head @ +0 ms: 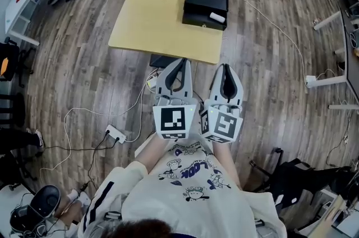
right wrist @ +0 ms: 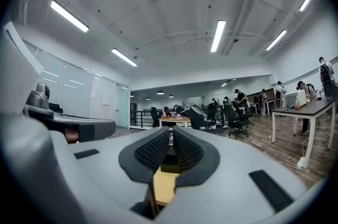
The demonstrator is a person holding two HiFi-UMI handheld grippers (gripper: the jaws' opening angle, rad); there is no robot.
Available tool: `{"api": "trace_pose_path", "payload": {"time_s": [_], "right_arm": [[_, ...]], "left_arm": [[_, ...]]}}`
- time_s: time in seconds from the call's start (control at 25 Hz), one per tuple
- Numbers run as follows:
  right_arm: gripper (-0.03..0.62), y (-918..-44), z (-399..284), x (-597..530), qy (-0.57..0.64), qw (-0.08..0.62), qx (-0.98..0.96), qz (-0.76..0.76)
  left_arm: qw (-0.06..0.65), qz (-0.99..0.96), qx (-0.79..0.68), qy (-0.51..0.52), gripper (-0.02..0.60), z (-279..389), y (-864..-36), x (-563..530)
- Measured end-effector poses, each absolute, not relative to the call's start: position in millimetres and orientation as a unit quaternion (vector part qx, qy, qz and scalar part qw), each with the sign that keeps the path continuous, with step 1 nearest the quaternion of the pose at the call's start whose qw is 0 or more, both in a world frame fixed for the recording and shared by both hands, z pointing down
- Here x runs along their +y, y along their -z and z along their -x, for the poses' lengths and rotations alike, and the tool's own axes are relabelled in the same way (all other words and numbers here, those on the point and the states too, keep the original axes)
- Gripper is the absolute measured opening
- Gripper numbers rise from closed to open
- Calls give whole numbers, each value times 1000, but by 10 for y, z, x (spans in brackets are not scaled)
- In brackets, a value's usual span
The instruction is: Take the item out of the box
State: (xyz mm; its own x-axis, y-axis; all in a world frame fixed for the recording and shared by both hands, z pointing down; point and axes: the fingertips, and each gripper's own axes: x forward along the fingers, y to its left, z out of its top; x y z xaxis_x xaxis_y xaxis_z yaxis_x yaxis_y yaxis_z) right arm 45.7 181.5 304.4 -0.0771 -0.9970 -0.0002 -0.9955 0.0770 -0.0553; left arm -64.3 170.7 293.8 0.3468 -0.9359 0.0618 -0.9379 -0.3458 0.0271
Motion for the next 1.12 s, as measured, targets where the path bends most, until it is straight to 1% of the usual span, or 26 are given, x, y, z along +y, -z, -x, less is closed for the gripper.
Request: {"api": "trace_pose_path", "payload": {"time_s": [0.4, 0.64, 1.12], "right_arm": [[43, -3080, -421, 1483, 25, 19, 718, 695], [43, -3159, -458, 1398, 40, 11, 708, 704], [43, -3326, -575, 854, 54, 4, 713, 699]], "left_arm": [[31, -834, -550, -22, 14, 670, -2988, 1320], [50, -837, -545, -32, 14, 690, -3102, 1183], [61, -823, -563, -43, 14, 669, -3268, 680]]}}
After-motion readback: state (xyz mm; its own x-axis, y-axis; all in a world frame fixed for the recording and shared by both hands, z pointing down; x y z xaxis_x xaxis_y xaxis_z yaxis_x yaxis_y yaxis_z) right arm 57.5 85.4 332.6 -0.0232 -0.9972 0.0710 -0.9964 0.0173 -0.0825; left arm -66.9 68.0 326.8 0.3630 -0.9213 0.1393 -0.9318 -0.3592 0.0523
